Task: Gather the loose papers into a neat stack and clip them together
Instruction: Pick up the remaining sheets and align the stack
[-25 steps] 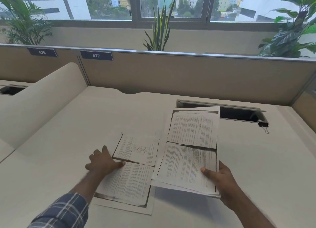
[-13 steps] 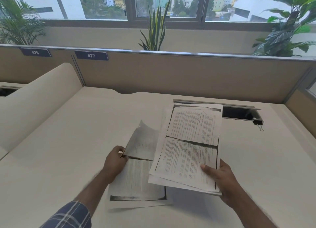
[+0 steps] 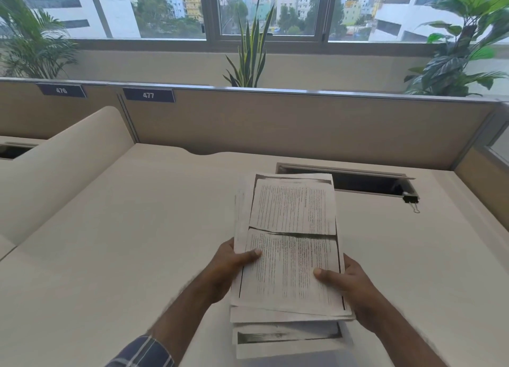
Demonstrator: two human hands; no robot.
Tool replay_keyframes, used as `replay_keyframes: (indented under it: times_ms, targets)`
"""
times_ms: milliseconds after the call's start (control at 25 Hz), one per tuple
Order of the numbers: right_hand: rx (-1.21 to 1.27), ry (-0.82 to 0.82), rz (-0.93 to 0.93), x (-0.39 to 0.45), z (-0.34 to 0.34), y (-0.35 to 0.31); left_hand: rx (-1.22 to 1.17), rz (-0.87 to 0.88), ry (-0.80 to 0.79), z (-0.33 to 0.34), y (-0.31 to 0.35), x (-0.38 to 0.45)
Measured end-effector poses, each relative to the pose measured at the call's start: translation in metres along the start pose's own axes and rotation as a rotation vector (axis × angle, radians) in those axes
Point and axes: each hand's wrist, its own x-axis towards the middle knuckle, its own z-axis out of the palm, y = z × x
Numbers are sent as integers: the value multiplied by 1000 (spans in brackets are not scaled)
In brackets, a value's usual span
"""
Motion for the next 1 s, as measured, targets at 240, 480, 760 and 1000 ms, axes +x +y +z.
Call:
replay_keyframes:
  times_ms: [240, 480, 760, 1000]
  targets:
    - [43, 109, -286, -5, -17, -20, 117, 122, -268, 2, 31, -17]
    - [0, -112, -310, -5, -43, -53, 298, 179, -419, 19, 47, -22]
    - [-31, 162, -415, -14, -26, -56, 386, 263, -50, 38, 41, -22]
    - [-117, 195, -450, -13, -15, -47, 246, 380, -3, 45, 50, -24]
